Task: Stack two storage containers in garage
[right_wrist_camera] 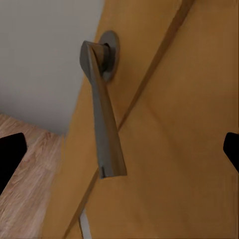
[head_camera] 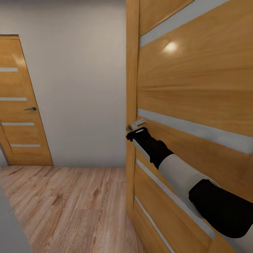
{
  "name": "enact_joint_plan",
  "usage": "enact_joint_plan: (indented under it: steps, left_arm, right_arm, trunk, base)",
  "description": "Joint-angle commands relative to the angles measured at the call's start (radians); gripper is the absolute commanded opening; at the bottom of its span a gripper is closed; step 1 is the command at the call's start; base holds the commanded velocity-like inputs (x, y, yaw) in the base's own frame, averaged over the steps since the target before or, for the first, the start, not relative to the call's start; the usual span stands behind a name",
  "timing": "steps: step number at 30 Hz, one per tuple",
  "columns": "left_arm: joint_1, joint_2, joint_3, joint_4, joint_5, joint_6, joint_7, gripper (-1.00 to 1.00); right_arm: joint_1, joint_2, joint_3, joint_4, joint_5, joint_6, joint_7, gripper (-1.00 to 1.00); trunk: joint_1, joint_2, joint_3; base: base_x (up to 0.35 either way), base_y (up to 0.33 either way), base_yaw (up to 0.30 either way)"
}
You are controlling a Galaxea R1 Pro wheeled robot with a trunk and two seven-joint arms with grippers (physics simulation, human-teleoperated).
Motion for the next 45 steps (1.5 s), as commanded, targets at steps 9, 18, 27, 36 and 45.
enact_joint_plan:
  steps: [9, 18, 27, 36, 45]
  left_arm:
    - [0.000, -0.001, 0.001, 0.000, 0.001, -0.003, 0.000, 1.00]
    - [0.000, -0.001, 0.001, 0.000, 0.001, -0.003, 0.000, 1.00]
    - [0.000, -0.001, 0.001, 0.000, 0.001, -0.003, 0.000, 1.00]
    - [0.000, -0.001, 0.001, 0.000, 0.001, -0.003, 0.000, 1.00]
    - [0.000, -0.001, 0.001, 0.000, 0.001, -0.003, 0.000, 1.00]
  right_arm:
    - [-0.001, 0.000, 0.006, 0.001, 0.008, 0.009, -0.015, 1.00]
    - [-0.002, 0.000, 0.009, 0.138, 0.008, 0.003, -0.133, 1.00]
    - [-0.008, 0.000, -0.002, 0.194, 0.008, -0.007, -0.148, 1.00]
    - [-0.081, 0.000, -0.006, 0.346, 0.003, -0.082, -0.147, 1.00]
    - [-0.084, 0.000, -0.005, 0.346, 0.005, -0.088, -0.146, 1.00]
  trunk:
    - [0.001, 0.000, -0.001]
    - [0.001, 0.000, -0.001]
    - [0.001, 0.000, -0.001]
    - [0.001, 0.000, -0.001]
    - [0.001, 0.000, -0.001]
  base:
    - [0.194, 0.000, 0.000]
    - [0.006, 0.000, 0.000]
    - [0.000, 0.000, 0.000]
    - [0.000, 0.000, 0.000]
    - [0.000, 0.000, 0.000]
